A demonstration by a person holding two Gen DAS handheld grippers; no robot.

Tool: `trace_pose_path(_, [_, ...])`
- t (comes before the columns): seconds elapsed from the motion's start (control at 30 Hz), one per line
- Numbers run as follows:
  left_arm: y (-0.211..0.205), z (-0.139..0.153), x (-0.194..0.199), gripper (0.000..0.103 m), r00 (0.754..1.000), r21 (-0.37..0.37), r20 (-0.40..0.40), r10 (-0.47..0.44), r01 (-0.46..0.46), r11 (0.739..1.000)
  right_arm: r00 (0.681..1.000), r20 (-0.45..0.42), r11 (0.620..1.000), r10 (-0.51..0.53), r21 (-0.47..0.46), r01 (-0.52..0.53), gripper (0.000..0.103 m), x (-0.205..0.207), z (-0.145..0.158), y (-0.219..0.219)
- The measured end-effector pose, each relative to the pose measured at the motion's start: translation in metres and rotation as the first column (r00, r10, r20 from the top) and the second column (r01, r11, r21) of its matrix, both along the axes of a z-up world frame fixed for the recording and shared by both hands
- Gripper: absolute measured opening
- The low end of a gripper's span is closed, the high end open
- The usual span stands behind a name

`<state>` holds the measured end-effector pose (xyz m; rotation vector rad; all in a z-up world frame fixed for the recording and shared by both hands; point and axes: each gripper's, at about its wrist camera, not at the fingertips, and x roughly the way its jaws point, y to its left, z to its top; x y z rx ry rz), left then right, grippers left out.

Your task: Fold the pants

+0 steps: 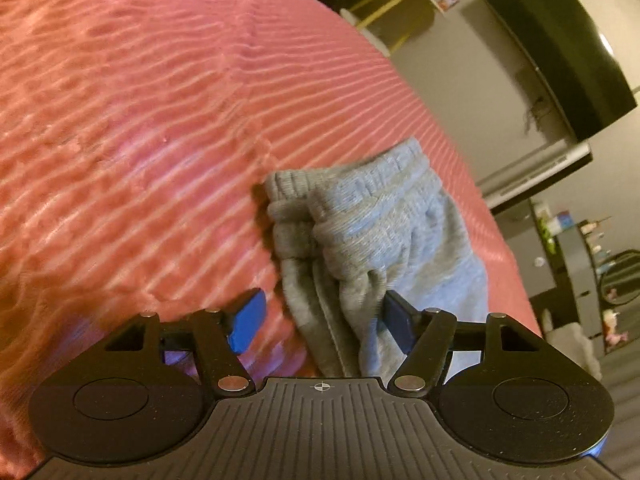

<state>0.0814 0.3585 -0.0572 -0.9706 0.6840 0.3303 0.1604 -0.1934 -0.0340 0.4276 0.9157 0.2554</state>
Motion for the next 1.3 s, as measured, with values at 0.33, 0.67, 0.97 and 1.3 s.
trace_pose_path(0.33, [-0.004, 0.003, 0.044, 0.037, 0.999, 0.001, 0.033, -0.003, 0.003, 1.000, 1.000, 0.000, 1.000, -0.007, 0.005, 0.007, 0.081, -0.001, 0.001, 0.001])
trace_pose_path(0.67, [-0.090, 0.120, 0.029, 0.023, 0.945, 0.383, 0.229, -0.235, 0.134, 0.914, 0.997, 0.025, 0.996, -0.076, 0.050, 0.074, 0.080, -0.008, 0.011, -0.011])
trace_pose_path(0.97, [-0.274, 0.188, 0.044, 0.023, 0.698, 0.607, 0.283, -0.657, 0.400, 0.687, 0.986, 0.088, 0.981, -0.140, 0.148, 0.126, 0.080, -0.027, 0.032, -0.034])
trace_pose_path(1.3, [-0.342, 0.082, 0.070, 0.057, 0.673, 0.214, 0.061, -0.737, 0.712, 0.668, 0.975, 0.042, 0.951, -0.219, 0.231, 0.204, 0.080, -0.040, 0.037, -0.070])
